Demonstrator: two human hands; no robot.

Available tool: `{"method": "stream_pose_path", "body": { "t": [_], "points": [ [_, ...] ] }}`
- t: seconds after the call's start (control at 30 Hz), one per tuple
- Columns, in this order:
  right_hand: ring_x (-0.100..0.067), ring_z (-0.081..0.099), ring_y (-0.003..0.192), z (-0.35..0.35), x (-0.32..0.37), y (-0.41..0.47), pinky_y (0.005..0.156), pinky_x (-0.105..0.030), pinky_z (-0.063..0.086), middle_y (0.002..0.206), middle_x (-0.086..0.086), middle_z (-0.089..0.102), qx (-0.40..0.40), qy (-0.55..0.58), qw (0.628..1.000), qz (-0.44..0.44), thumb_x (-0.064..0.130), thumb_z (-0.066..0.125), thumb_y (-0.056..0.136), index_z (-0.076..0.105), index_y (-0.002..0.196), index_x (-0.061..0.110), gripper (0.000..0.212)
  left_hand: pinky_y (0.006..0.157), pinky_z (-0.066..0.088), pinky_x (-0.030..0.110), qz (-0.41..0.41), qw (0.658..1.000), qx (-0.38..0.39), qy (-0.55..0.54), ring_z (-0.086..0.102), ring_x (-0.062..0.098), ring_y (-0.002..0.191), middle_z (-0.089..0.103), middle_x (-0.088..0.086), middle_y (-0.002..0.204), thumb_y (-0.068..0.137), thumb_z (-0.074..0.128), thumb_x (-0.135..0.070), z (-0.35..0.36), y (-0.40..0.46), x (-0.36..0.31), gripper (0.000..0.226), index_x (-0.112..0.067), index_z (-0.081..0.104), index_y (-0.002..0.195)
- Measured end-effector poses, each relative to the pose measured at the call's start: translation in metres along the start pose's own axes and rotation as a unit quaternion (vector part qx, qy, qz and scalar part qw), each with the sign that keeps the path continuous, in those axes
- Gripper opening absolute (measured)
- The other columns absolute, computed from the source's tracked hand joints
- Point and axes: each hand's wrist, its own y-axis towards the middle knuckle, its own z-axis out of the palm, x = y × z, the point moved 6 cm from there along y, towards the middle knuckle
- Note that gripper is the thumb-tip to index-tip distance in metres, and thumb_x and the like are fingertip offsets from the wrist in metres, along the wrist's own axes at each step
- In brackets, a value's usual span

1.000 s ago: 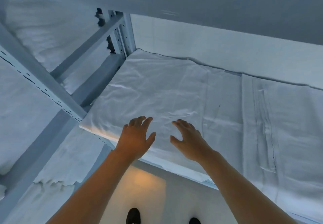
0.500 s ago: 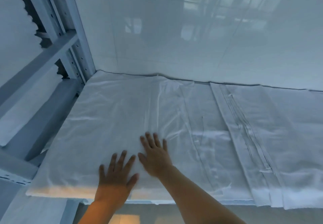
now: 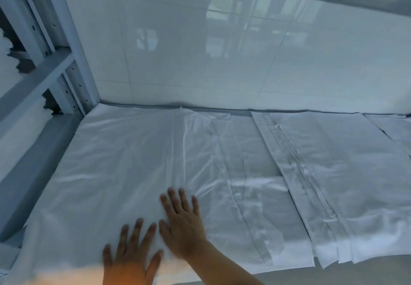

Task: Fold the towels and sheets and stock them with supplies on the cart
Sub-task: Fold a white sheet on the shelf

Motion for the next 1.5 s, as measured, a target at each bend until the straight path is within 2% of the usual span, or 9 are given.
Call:
{"method": "stream_pose_path", "body": {
  "t": [0.1, 0.2, 0.3, 0.63, 0.77, 0.97, 1.13, 1.3, 1.5],
  "points": [
    [-0.02, -0.02, 0.157, -0.001, 0.008, 0.015, 0.125, -0.057, -0.009, 0.173, 0.005, -0.007, -0.001, 0.001, 1.0, -0.003, 0.052, 0.025, 0.101, 0.006, 0.164, 0.031, 0.07, 0.098, 0.038, 0.07, -0.014, 1.0, -0.003, 0.012, 0.012, -0.001, 0.154, 0.022, -0.033, 0.162, 0.09, 0.0, -0.082, -0.014, 0.009, -0.002, 0.07, -0.057, 0.033, 0.147],
    [-0.02, -0.019, 0.157, -0.001, 0.015, 0.025, 0.125, -0.056, -0.01, 0.173, 0.004, -0.006, -0.001, 0.005, 1.0, -0.007, 0.052, 0.025, 0.102, 0.005, 0.164, 0.03, 0.069, 0.095, 0.042, 0.074, -0.059, 0.997, 0.032, 0.04, 0.058, 0.034, 0.133, 0.059, 0.008, 0.145, 0.087, -0.002, -0.084, -0.011, 0.014, 0.01, 0.102, -0.028, 0.068, 0.135],
    [-0.02, -0.019, 0.157, -0.001, 0.018, 0.029, 0.125, -0.056, -0.01, 0.173, 0.004, -0.006, -0.004, 0.005, 1.0, -0.011, 0.052, 0.024, 0.102, 0.005, 0.164, 0.03, 0.069, 0.104, 0.036, 0.069, -0.092, 0.994, 0.034, 0.049, 0.052, 0.034, 0.139, 0.05, 0.008, 0.153, 0.078, -0.01, -0.09, -0.01, 0.016, 0.02, 0.118, -0.02, 0.061, 0.141],
    [-0.019, -0.015, 0.158, 0.004, 0.019, 0.006, 0.126, -0.054, -0.006, 0.173, 0.007, -0.008, 0.012, -0.008, 1.0, 0.011, 0.056, 0.024, 0.1, 0.004, 0.165, 0.034, 0.071, 0.085, 0.051, 0.068, -0.044, 0.995, 0.078, 0.051, 0.061, 0.026, 0.128, 0.065, 0.004, 0.139, 0.097, 0.002, -0.073, -0.022, 0.002, 0.025, 0.088, -0.031, 0.073, 0.127],
    [-0.031, 0.023, 0.152, -0.018, 0.039, 0.026, 0.123, -0.055, 0.017, 0.164, -0.002, 0.028, 0.001, -0.027, 0.998, 0.049, 0.047, 0.033, 0.097, 0.033, 0.153, 0.025, 0.061, 0.121, 0.021, 0.059, -0.106, 0.987, 0.073, 0.098, 0.019, 0.019, 0.157, 0.015, -0.012, 0.17, 0.07, -0.031, -0.082, -0.035, 0.01, 0.067, 0.11, -0.047, 0.024, 0.159],
    [-0.027, 0.033, 0.147, -0.012, 0.14, 0.091, 0.12, -0.049, 0.03, 0.16, -0.003, 0.037, -0.028, 0.018, 0.996, -0.082, 0.037, 0.05, 0.101, 0.042, 0.149, 0.02, 0.052, 0.12, 0.027, 0.057, -0.218, 0.973, 0.015, 0.075, 0.028, 0.035, 0.153, 0.029, 0.007, 0.167, 0.104, 0.045, -0.048, -0.064, -0.006, 0.14, 0.06, -0.024, 0.038, 0.158],
    [-0.029, 0.004, 0.159, 0.033, 0.191, 0.12, 0.127, -0.055, 0.012, 0.172, -0.001, 0.01, 0.071, -0.011, 0.987, -0.145, 0.045, 0.034, 0.108, 0.019, 0.163, 0.023, 0.061, 0.117, 0.038, 0.037, -0.231, 0.972, -0.016, 0.036, 0.032, 0.026, 0.151, 0.033, 0.003, 0.164, 0.103, 0.047, -0.044, -0.072, -0.036, 0.159, 0.059, -0.024, 0.035, 0.157],
    [-0.021, -0.005, 0.159, 0.052, 0.164, 0.097, 0.129, -0.049, 0.005, 0.173, 0.006, -0.003, 0.044, -0.044, 0.989, -0.134, 0.051, 0.012, 0.107, 0.004, 0.165, 0.029, 0.063, 0.085, 0.057, 0.048, -0.21, 0.974, -0.063, 0.059, 0.06, 0.037, 0.12, 0.062, 0.014, 0.135, 0.085, 0.077, -0.019, -0.091, -0.061, 0.15, 0.048, -0.011, 0.065, 0.131],
    [-0.02, 0.004, 0.16, 0.049, 0.164, 0.096, 0.127, -0.048, 0.009, 0.173, 0.008, 0.004, 0.035, -0.054, 0.99, -0.129, 0.05, 0.019, 0.104, 0.013, 0.164, 0.031, 0.063, 0.084, 0.052, 0.04, -0.397, 0.913, -0.096, 0.016, 0.054, 0.029, 0.12, 0.054, 0.008, 0.135, 0.096, 0.064, -0.039, -0.104, -0.091, 0.174, 0.05, -0.015, 0.051, 0.138]
  ]
}}
